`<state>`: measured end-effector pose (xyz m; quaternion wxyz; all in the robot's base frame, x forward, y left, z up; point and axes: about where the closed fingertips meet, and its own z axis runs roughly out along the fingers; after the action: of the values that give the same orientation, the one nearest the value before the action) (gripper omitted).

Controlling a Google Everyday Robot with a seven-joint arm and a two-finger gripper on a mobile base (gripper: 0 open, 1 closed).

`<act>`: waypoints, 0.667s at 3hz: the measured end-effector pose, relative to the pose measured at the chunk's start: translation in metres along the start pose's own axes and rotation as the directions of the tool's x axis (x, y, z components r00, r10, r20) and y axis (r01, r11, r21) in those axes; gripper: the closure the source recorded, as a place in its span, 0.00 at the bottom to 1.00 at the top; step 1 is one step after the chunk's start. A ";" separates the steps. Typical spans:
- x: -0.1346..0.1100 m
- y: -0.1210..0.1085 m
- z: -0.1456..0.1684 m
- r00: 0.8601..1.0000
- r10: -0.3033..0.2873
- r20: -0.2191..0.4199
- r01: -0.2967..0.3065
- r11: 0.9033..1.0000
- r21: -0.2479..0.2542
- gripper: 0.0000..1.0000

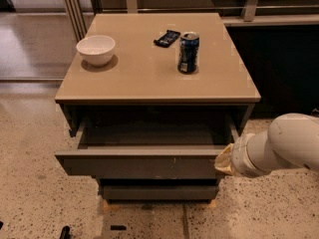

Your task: Close top drawer

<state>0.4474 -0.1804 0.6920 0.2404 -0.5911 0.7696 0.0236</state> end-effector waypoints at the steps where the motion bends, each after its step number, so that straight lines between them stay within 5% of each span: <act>1: 0.003 -0.002 0.014 0.999 -0.043 0.012 0.042 0.999 0.023 1.00; 2: 0.003 -0.008 0.034 0.995 -0.090 0.038 0.087 0.993 0.076 1.00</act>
Offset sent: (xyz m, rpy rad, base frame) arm 0.0393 0.0108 -0.0468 0.0009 -0.2115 0.0803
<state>0.4663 -0.1743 0.6628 0.2787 -0.6146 0.7380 -0.0034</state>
